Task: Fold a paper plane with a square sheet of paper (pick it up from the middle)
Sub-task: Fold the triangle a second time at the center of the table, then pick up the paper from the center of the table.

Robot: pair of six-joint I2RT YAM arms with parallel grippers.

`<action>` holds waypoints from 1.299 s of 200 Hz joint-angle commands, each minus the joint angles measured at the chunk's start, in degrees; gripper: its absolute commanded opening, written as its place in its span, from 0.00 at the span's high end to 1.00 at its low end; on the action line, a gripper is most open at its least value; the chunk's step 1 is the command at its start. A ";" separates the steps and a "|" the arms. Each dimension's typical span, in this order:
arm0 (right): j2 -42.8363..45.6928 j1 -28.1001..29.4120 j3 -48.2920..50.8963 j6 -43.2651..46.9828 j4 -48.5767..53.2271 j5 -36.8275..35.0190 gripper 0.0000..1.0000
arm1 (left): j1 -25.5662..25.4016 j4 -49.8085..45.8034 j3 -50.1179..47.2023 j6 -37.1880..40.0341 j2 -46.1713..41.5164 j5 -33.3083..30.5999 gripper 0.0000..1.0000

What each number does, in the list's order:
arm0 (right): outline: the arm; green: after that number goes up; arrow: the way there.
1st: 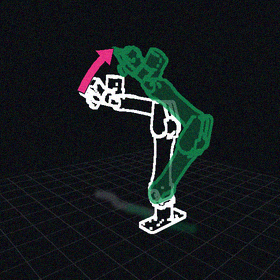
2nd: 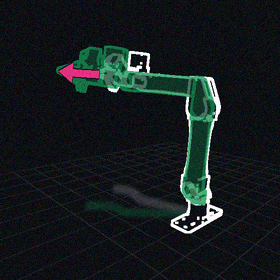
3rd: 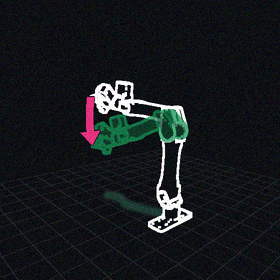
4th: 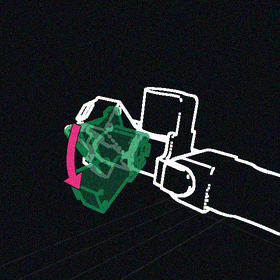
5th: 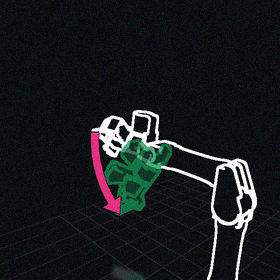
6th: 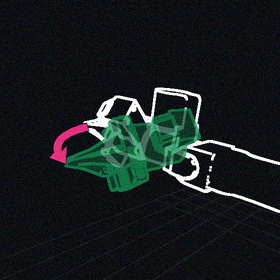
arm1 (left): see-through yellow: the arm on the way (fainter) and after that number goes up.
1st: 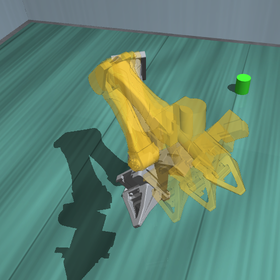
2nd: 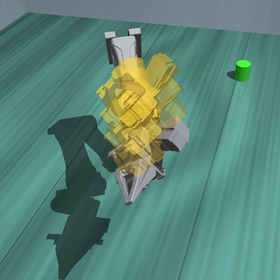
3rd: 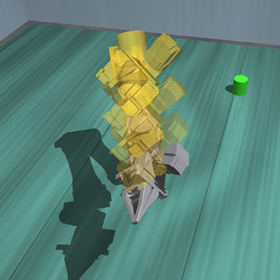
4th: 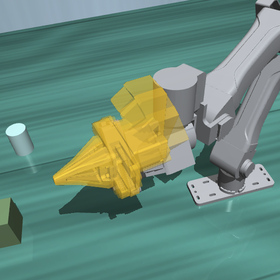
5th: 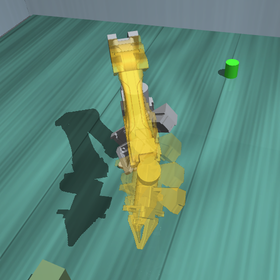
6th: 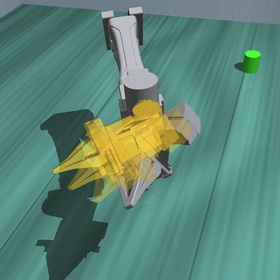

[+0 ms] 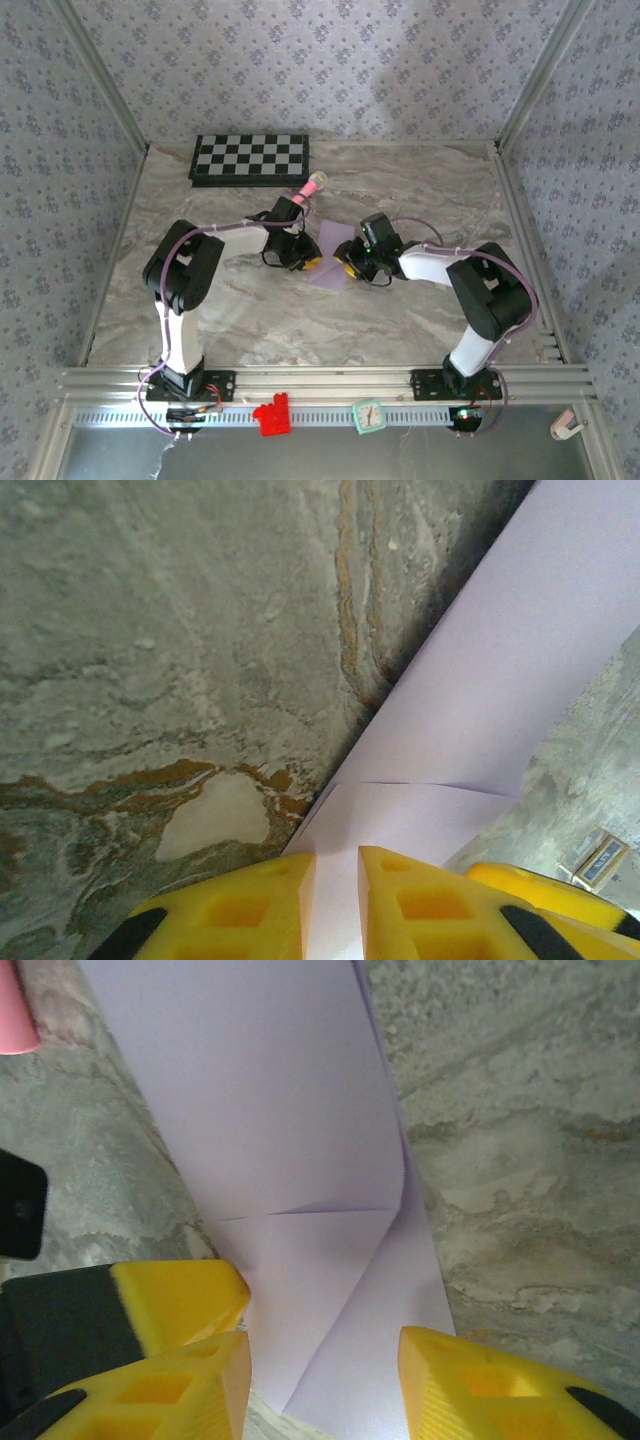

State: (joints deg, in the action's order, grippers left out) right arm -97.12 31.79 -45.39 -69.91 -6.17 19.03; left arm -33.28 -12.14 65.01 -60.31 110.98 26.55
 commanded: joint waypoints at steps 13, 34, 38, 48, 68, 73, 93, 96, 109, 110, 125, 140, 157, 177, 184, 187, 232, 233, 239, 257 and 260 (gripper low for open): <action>-2.35 0.51 -1.06 -1.49 -1.58 0.11 0.56 | -0.41 -2.82 -1.82 -1.39 0.37 -2.13 0.80; -3.34 0.73 -1.49 -1.71 -2.96 1.15 0.58 | -0.47 -3.04 -1.82 -1.13 0.46 -2.20 0.82; -3.49 0.86 -1.53 -1.70 -2.88 1.18 0.58 | -0.46 -3.05 -1.86 -1.11 0.46 -2.12 0.83; -3.67 0.89 -1.64 -1.67 -2.96 1.27 0.59 | -0.49 -3.06 -1.82 -1.12 0.47 -2.02 0.83; -3.09 0.70 -1.46 -1.74 -2.17 0.31 0.61 | -0.56 -3.30 -1.82 -0.97 0.38 -2.34 0.84; -2.66 0.64 -1.33 -1.57 -1.81 -0.06 0.61 | -0.53 -3.31 -1.87 -0.95 0.38 -2.37 0.84; -0.12 0.15 -0.62 -0.78 0.12 -2.37 0.62 | -0.52 -3.33 -1.97 -0.94 0.38 -2.38 0.84; 0.37 0.15 -0.48 -0.67 0.47 -2.79 0.61 | -0.56 -3.39 -2.05 -0.94 0.33 -2.38 0.84; 2.50 -0.08 0.04 0.16 1.78 -4.59 0.60 | -0.55 -3.38 -2.06 -0.88 0.36 -2.46 0.84; 2.57 -0.07 0.04 0.23 1.87 -4.73 0.60 | -0.56 -3.35 -2.07 -0.91 0.37 -2.46 0.84; 4.04 -0.15 0.21 1.26 2.04 -5.18 0.58 | -0.54 -3.20 -2.02 -0.86 0.35 -2.46 0.84; 2.78 -0.33 -0.22 1.70 -0.77 -1.72 0.59 | -0.55 -3.24 -1.91 -0.42 0.29 -2.38 0.84; 0.63 -0.02 -0.82 0.44 -1.78 -0.06 0.61 | -0.55 -3.23 -1.82 -0.25 0.20 -2.46 0.85; -0.89 0.15 -0.20 -0.96 -2.69 0.23 0.61 | -0.55 -3.20 -1.83 -0.24 0.29 -2.46 0.85; -1.12 0.17 -0.06 -1.24 -2.85 0.40 0.61 | -0.56 -3.15 -1.91 -0.32 0.38 -2.38 0.85; -1.28 0.16 -0.10 -1.27 -2.95 0.46 0.61 | -0.54 -3.14 -1.92 -0.27 0.35 -2.35 0.85; -2.68 0.27 -0.69 -1.37 -3.49 1.25 0.63 | -0.56 -2.89 -2.17 -0.32 0.38 -2.17 0.86; -2.75 0.24 -0.72 -1.37 -3.49 1.26 0.63 | -0.52 -2.84 -2.17 -0.28 0.38 -2.18 0.86; -2.85 0.27 -0.71 -1.33 -3.69 1.31 0.63 | -0.54 -2.87 -2.17 -0.24 0.38 -2.20 0.86; -3.16 0.34 -0.69 -1.46 -5.48 1.96 0.67 | -0.52 -2.86 -2.18 -0.23 0.29 -2.20 0.86; -3.21 0.44 -0.67 -1.44 -5.59 1.98 0.67 | -0.56 -2.86 -2.22 -0.18 0.29 -2.20 0.86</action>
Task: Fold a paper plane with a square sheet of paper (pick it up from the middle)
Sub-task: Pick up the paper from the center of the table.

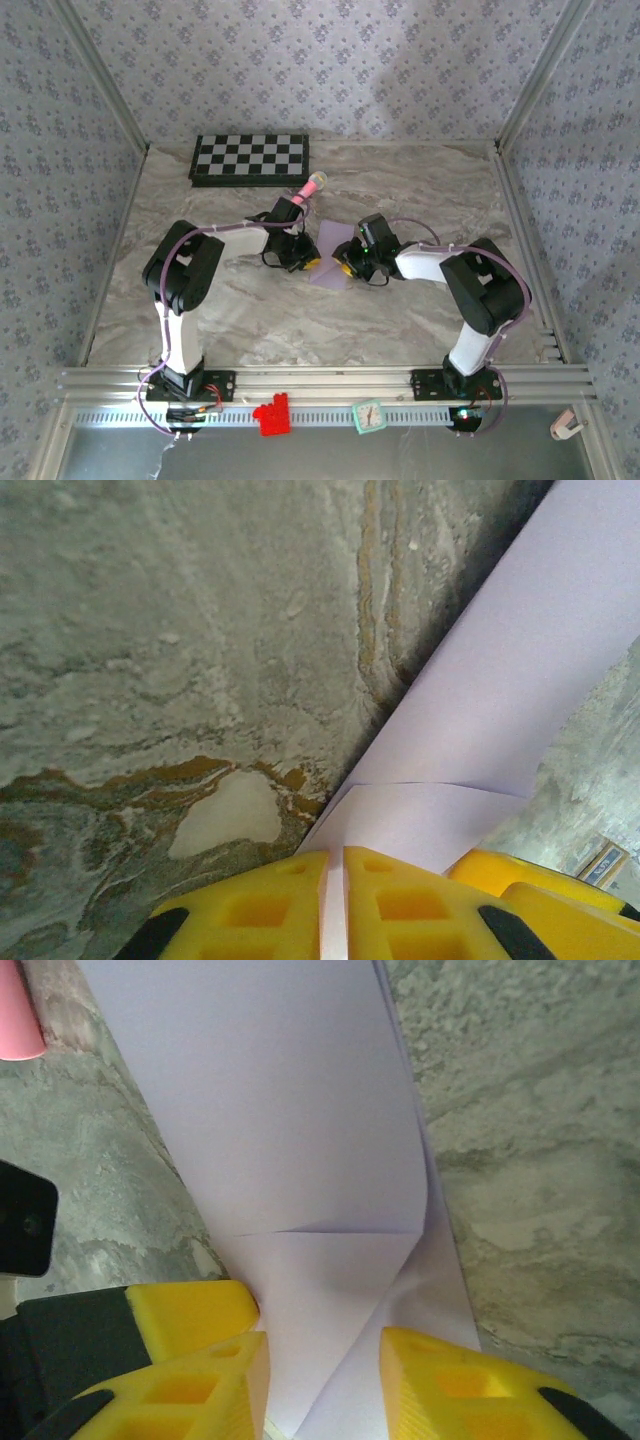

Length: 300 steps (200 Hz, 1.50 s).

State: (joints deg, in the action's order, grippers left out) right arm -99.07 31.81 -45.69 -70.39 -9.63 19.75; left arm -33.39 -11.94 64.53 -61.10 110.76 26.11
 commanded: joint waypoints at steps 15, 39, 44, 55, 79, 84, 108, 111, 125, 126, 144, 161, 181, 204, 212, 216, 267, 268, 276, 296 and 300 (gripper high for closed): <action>-1.42 0.38 -0.60 -0.95 -1.88 1.35 0.68 | -0.40 -3.00 -1.69 0.50 0.47 -1.68 0.86; -1.80 0.37 -0.49 -1.29 -1.56 1.28 0.68 | -0.43 -2.99 -1.69 0.46 0.34 -1.69 0.86; -1.81 0.42 -0.40 -1.38 -1.27 1.13 0.67 | -0.45 -3.02 -1.69 0.52 0.42 -1.63 0.86; -1.68 0.48 -0.20 -1.38 -0.65 0.55 0.66 | -0.41 -3.00 -1.77 0.49 0.42 -1.68 0.86; -1.15 0.31 0.39 -1.56 0.74 -0.80 0.65 | -0.39 -2.96 -1.78 0.46 0.43 -1.68 0.86; -1.07 0.29 0.47 -1.59 0.62 -0.78 0.65 | -0.41 -2.96 -1.82 0.46 0.40 -1.67 0.86; -1.88 0.14 0.16 -1.42 -0.41 0.06 0.66 | -0.45 -3.00 -1.79 0.46 0.36 -1.67 0.86; -1.97 0.25 -0.01 -1.47 -0.47 0.17 0.66 | -0.39 -3.00 -1.78 0.46 0.31 -1.63 0.86; -2.64 0.34 -0.43 -1.45 -0.66 0.81 0.66 | -0.44 -2.98 -1.80 0.43 0.32 -1.67 0.86; -2.68 0.31 -0.44 -1.44 -0.75 0.86 0.66 | -0.45 -2.99 -1.79 0.45 0.33 -1.67 0.86; -3.23 0.50 -0.46 -1.67 -2.67 1.84 0.68 | -0.51 -3.00 -1.78 0.38 0.27 -1.67 0.86; -3.59 0.68 -0.47 -1.75 -4.54 2.69 0.71 | -0.52 -2.93 -1.84 0.39 0.25 -1.66 0.86; -3.55 0.94 -0.21 -1.72 -6.66 2.93 0.73 | -0.46 -3.16 -1.94 0.34 0.11 -1.85 0.87; -3.41 0.98 -0.03 -1.58 -7.57 3.01 0.75 | -0.49 -3.26 -1.96 0.30 0.09 -1.93 0.86; -3.44 1.09 0.10 -1.51 -7.67 3.02 0.76 | -0.49 -3.19 -1.96 0.32 0.07 -2.01 0.87; -3.39 1.07 0.13 -1.49 -7.73 3.01 0.76 | -0.54 -3.26 -1.89 0.29 0.00 -2.06 0.87; -3.69 1.18 0.95 -1.24 -9.00 3.19 0.82 | -0.37 -3.51 -1.58 0.28 -0.68 -2.12 0.86; -3.68 1.16 0.95 -1.20 -8.96 3.19 0.82 | -0.37 -3.47 -1.59 0.28 -0.70 -2.12 0.86; -3.51 1.24 0.88 -0.59 -8.77 3.02 0.84 | -0.20 -3.39 -1.52 0.65 -1.01 -1.91 0.85; -2.64 1.19 0.25 1.48 -6.77 2.37 0.89 | 1.68 -3.11 -1.53 3.10 -2.73 -0.87 0.80; -2.44 1.23 0.13 1.93 -6.36 2.22 0.90 | 2.16 -3.12 -1.63 3.64 -3.45 -1.01 0.79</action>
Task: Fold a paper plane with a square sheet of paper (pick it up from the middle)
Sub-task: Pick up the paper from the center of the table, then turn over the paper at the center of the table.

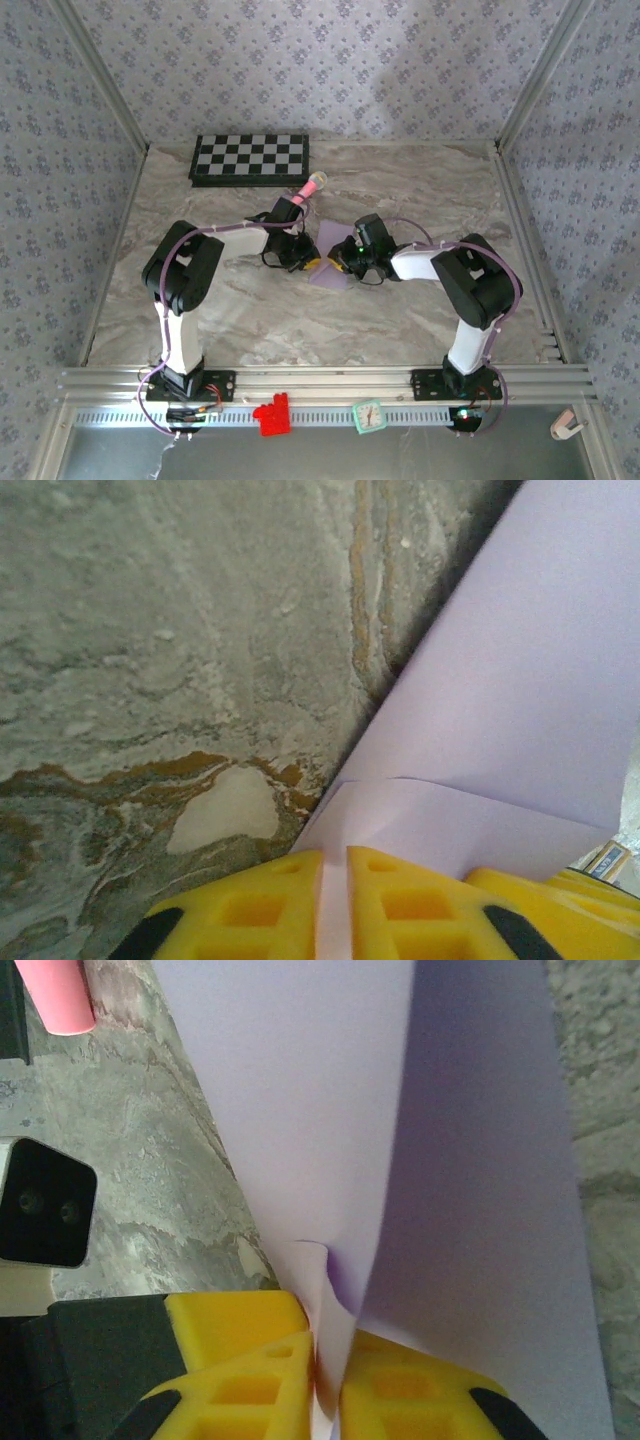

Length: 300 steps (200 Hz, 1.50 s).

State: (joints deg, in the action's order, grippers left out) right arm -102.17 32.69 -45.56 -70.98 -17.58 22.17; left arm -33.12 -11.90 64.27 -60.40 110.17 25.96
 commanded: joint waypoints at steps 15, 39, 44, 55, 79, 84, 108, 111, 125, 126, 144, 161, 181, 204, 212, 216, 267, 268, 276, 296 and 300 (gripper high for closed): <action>1.30 0.23 -0.36 4.01 2.20 -0.57 0.93 | 3.96 -3.15 -1.52 4.95 -5.41 -0.55 0.74; 2.34 0.12 -1.15 6.06 2.64 -1.08 0.96 | 7.46 -0.53 -3.77 5.39 -9.48 1.14 0.68; 2.73 0.13 -1.32 6.56 2.85 -1.08 0.96 | 8.13 0.27 -4.47 5.30 -10.56 1.43 0.67; 3.78 -0.11 -1.84 8.16 3.24 -1.08 0.96 | 9.52 1.90 -6.09 5.29 -12.69 2.02 0.62; 6.62 -1.12 -3.05 11.98 2.65 1.36 0.96 | 12.47 7.20 -10.61 4.30 -17.43 4.35 0.51; 7.21 -1.50 -3.46 12.69 2.37 2.26 0.96 | 13.02 8.83 -11.70 3.89 -18.44 4.94 0.48; 9.62 -3.38 -4.83 14.95 -0.15 7.16 0.96 | 14.73 16.74 -15.93 1.46 -23.02 7.86 0.37; 9.88 -3.58 -4.95 15.03 -0.62 7.94 0.96 | 14.75 17.79 -16.30 1.12 -23.61 8.21 0.35; 10.75 -4.81 -5.72 15.01 -2.99 11.17 0.96 | 14.84 22.64 -17.73 -0.90 -25.68 10.14 0.25; 10.84 -4.86 -5.79 15.00 -3.07 11.37 0.96 | 14.80 23.07 -17.84 -1.05 -25.82 10.37 0.25; 11.42 -6.00 -7.08 14.22 -6.25 15.04 0.96 | 14.67 30.99 -19.28 -4.85 -27.33 13.37 0.14; 11.36 -6.82 -8.44 12.43 -9.65 18.49 0.95 | 14.17 36.67 -19.80 -7.64 -28.12 15.44 0.06; 11.14 -7.12 -9.64 10.09 -13.36 21.02 0.94 | 12.72 39.03 -19.10 -8.67 -28.39 17.06 0.02; 10.79 -7.27 -10.77 8.75 -14.39 22.37 0.94 | 10.61 40.93 -17.82 -8.77 -27.72 18.46 0.01; 10.74 -7.24 -10.78 8.05 -14.89 22.69 0.93 | 10.02 41.36 -17.35 -8.86 -27.33 18.77 0.02; 10.67 -7.33 -10.78 7.64 -15.12 22.81 0.93 | 9.78 41.76 -17.25 -8.94 -27.23 19.05 0.02; 11.11 -7.83 -9.60 4.89 -17.71 23.62 0.92 | 8.78 50.12 -17.25 -13.68 -25.12 21.23 0.13; 11.11 -7.82 -9.53 4.89 -17.73 23.62 0.92 | 8.78 50.13 -17.25 -13.69 -25.10 21.19 0.14; 11.18 -7.99 -9.38 4.74 -18.03 23.69 0.92 | 8.69 50.22 -17.25 -13.61 -25.21 21.23 0.17; 11.12 -8.17 -9.25 4.51 -18.39 24.05 0.92 | 8.69 49.80 -17.44 -13.18 -25.26 20.92 0.27; 11.03 -8.28 -9.24 4.42 -18.37 24.13 0.92 | 8.69 49.67 -17.43 -13.10 -25.23 20.96 0.29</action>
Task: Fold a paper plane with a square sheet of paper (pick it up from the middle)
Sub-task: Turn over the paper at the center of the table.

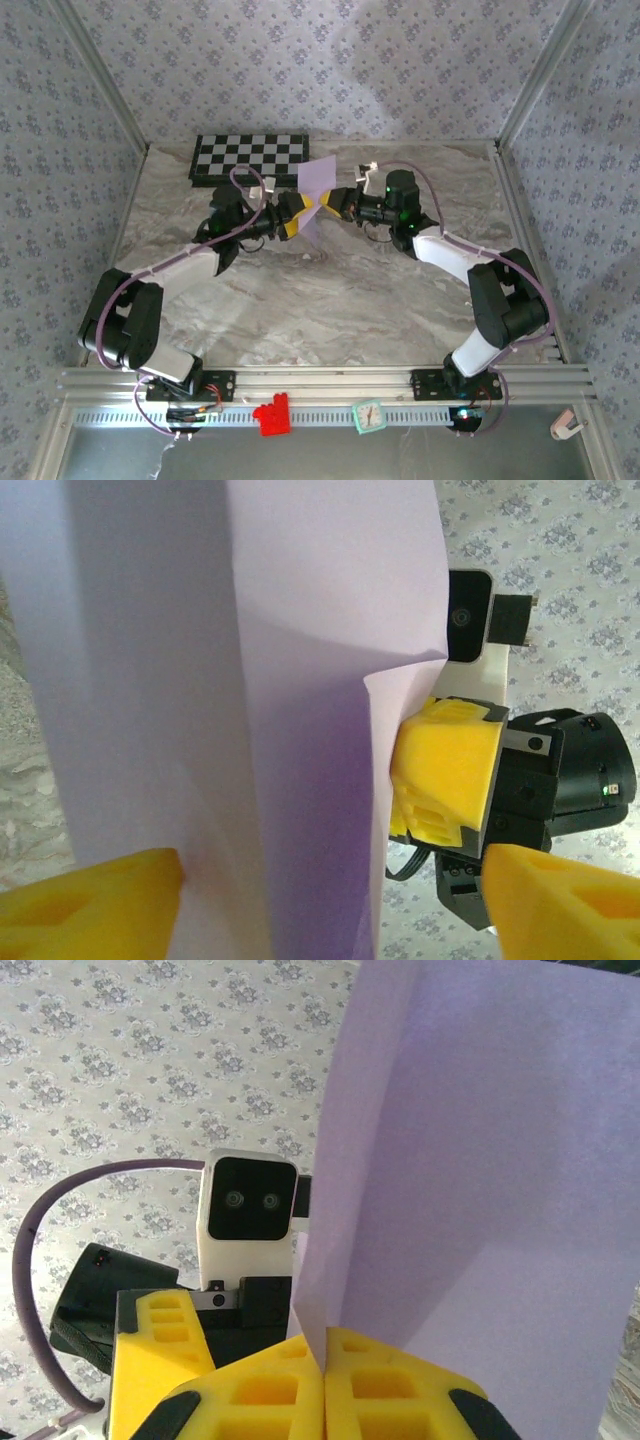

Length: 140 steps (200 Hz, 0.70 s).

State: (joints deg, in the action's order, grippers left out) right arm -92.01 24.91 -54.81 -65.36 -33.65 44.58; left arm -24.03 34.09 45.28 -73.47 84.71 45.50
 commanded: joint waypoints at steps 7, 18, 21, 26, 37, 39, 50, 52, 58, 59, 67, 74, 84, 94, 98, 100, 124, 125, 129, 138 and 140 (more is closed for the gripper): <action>0.80 -0.49 0.03 -1.23 -2.35 1.81 0.91 | -0.40 3.69 1.49 -0.05 0.26 1.32 0.32; 0.72 -0.65 0.13 -1.41 -2.26 1.92 0.91 | -0.40 3.75 1.48 -0.01 0.28 1.13 0.38; 0.67 -0.65 0.14 -1.43 -2.22 1.98 0.91 | -0.40 3.71 1.40 0.07 0.22 1.14 0.39; 0.64 -0.71 0.21 -1.46 -2.27 2.00 0.91 | -0.40 3.62 1.49 0.08 0.19 1.13 0.41; 0.66 -0.82 0.23 -1.50 -2.21 2.14 0.91 | -0.40 3.53 1.56 0.26 0.25 1.09 0.46; 0.68 -0.82 0.18 -1.47 -2.15 2.17 0.91 | -0.40 3.47 1.57 0.37 0.27 1.09 0.47; 0.69 -0.91 0.22 -1.64 -2.05 2.20 0.90 | -0.36 3.36 1.55 0.60 0.28 1.06 0.52; 0.69 -0.91 0.22 -1.62 -2.04 2.19 0.90 | -0.39 3.38 1.57 0.61 0.31 1.01 0.52; 0.63 -0.91 0.23 -1.60 -1.90 2.17 0.90 | -0.40 3.40 1.54 0.74 0.41 1.07 0.55; 0.66 -0.91 0.23 -1.60 -1.88 2.18 0.90 | -0.40 3.42 1.51 0.76 0.43 1.08 0.56; 0.70 -1.00 0.26 -1.52 -1.71 2.14 0.89 | -0.40 3.31 1.55 0.84 0.54 1.09 0.60; 0.53 -1.02 0.36 -1.46 -1.60 2.02 0.89 | -0.40 3.12 1.73 1.03 0.71 1.00 0.64; 0.50 -1.00 0.40 -1.50 -1.35 1.99 0.88 | -0.40 2.91 1.88 1.24 0.98 1.00 0.68; 0.33 -1.06 0.53 -1.49 -1.00 1.92 0.86 | -0.45 2.87 1.94 1.57 1.20 0.95 0.72; 0.34 -1.10 0.57 -1.50 -0.87 1.84 0.85 | -0.40 2.88 2.06 1.65 1.32 0.99 0.74; 0.31 -1.09 0.58 -1.45 -0.71 1.77 0.84 | -0.40 2.77 2.09 1.71 1.38 1.00 0.75; 0.63 -1.81 1.53 -0.46 1.82 0.64 0.75 | -0.40 -1.21 2.85 4.14 1.64 0.45 0.85; 0.66 -1.84 1.58 -0.42 2.00 0.62 0.75 | -0.40 -1.39 2.83 4.22 1.62 0.42 0.85; 0.83 -2.07 1.72 -0.03 2.67 0.27 0.73 | -0.40 -2.05 2.88 4.69 1.69 0.36 0.86; 1.47 -2.82 2.08 1.22 5.53 -0.83 0.69 | -0.32 -3.79 2.97 6.04 1.67 -0.08 0.88; 1.72 -3.02 2.25 1.58 6.27 -1.21 0.69 | -0.32 -4.30 2.91 6.34 1.62 -0.15 0.88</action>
State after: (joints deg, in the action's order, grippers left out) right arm -92.01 23.57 -54.06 -66.43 -33.01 45.21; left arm -24.03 33.15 45.84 -71.44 86.06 45.63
